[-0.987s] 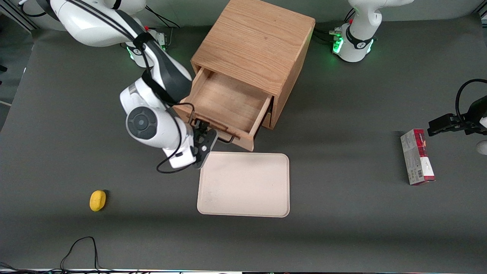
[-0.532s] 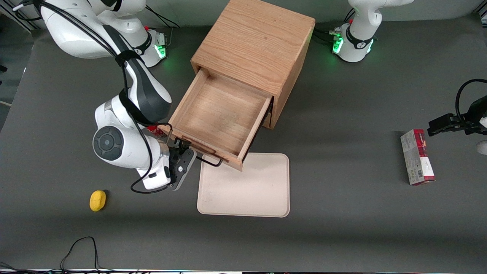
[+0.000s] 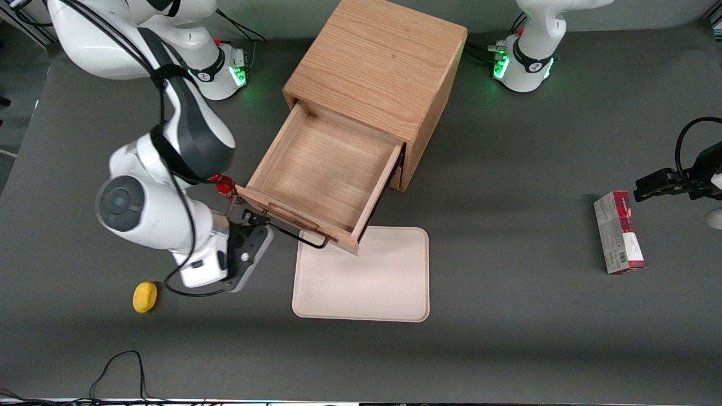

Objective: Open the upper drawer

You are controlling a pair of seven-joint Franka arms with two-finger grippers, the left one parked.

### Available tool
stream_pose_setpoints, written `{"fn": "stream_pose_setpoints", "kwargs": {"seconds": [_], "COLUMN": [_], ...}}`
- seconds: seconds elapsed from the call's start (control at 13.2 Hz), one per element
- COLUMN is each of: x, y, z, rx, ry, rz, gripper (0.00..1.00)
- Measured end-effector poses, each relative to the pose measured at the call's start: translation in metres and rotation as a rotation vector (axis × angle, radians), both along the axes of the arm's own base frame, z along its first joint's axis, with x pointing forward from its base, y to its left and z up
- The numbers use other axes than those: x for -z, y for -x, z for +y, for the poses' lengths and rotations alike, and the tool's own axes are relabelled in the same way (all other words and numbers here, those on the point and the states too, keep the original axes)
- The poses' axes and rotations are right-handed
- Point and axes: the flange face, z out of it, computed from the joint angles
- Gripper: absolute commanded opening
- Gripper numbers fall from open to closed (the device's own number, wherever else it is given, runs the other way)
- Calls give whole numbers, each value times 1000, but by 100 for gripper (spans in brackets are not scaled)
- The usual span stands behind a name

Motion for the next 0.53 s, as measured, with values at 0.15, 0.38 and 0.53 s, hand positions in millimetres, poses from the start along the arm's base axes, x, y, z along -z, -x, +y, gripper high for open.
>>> {"fn": "stream_pose_setpoints", "kwargs": {"seconds": [0.15, 0.38, 0.53], "x": [-37, -75, -81], "y": [-4, 13, 37], "z": [-26, -93, -145], "rx": [155, 348, 519], "ry": [-18, 25, 69], "rz": [-30, 20, 64], "gripper": [100, 100, 100]}}
